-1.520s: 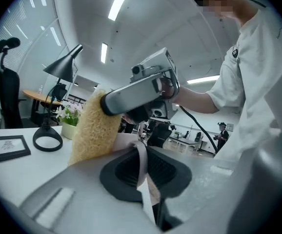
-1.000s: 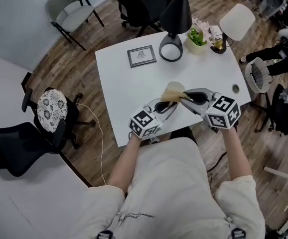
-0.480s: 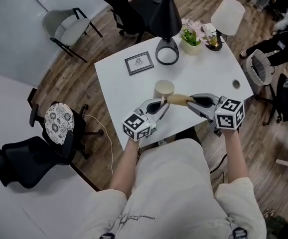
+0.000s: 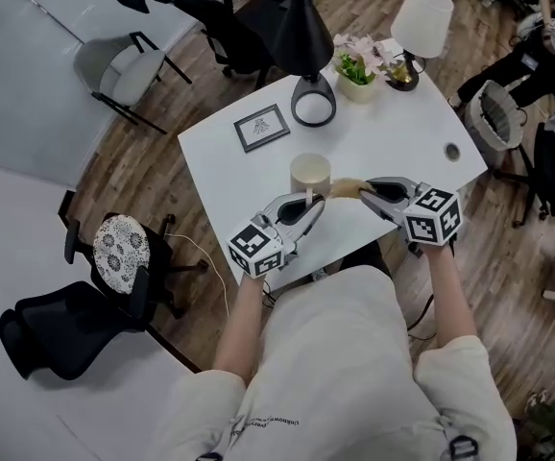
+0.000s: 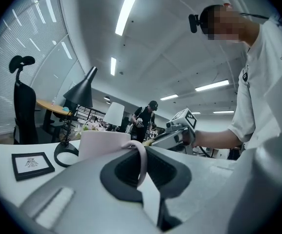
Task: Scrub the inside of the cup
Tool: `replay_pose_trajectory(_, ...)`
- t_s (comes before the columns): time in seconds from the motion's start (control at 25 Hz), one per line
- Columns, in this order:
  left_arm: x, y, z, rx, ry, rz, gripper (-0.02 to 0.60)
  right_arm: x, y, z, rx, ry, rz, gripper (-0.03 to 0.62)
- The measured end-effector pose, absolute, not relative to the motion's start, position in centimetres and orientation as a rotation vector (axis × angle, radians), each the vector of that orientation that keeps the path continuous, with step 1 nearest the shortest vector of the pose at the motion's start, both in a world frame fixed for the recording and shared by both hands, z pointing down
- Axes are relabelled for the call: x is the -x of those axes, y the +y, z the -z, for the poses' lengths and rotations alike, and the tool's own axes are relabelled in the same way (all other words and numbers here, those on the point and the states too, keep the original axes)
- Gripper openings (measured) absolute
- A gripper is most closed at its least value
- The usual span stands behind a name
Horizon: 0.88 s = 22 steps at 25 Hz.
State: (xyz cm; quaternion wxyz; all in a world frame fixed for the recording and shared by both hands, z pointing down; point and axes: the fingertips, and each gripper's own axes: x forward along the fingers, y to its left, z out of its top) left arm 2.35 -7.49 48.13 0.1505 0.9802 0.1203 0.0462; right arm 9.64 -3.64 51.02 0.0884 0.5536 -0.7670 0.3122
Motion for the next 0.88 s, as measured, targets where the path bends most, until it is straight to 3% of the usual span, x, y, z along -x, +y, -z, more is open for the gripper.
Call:
replay_pose_trajectory(0.44,-3.2,-4.3,-46.5,-2.803,0.51,-0.081,0.009,-10.9,-5.8,-51.3,-1.821,-2.209,-0.847,0.094)
replay_pose_trajectory(0.88,-3.5,-5.7,-42.9,-2.732,0.491,0.079,0.009,-7.0,-5.0,-54.5,-1.801,-2.449,-1.156,0.094)
